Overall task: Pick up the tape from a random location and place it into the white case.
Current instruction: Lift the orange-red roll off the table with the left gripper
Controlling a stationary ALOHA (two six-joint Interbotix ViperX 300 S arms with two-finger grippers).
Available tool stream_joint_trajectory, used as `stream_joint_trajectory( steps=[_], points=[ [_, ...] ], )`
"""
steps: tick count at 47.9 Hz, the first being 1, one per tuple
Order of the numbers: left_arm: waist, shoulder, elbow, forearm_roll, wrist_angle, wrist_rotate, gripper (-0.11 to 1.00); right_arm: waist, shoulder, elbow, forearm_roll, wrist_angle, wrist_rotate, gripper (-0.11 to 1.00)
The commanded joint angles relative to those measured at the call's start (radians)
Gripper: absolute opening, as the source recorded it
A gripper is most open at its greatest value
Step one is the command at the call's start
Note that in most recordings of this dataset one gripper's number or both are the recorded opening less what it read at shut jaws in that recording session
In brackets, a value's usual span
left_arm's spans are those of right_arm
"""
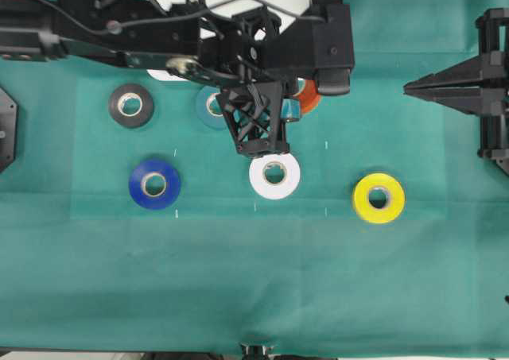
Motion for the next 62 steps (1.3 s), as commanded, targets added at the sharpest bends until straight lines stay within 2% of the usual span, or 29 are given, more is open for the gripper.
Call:
stream_joint_trajectory(
  steps=[1, 10, 62],
  points=[
    [0.002, -0.052, -0.052, 0.006, 0.029, 0.006, 0.25, -0.002, 0.006, -0.028, 0.000, -0.005, 0.002, 0.00],
    [0.002, -0.060, -0.095, 0.006, 0.086, 0.018, 0.25, 0.000, 0.006, -0.028, 0.000, -0.005, 0.002, 0.00],
    [0.002, -0.061, -0.087, 0.006, 0.083, 0.023, 0.25, -0.002, 0.006, -0.026, 0.000, -0.003, 0.002, 0.00]
  ],
)
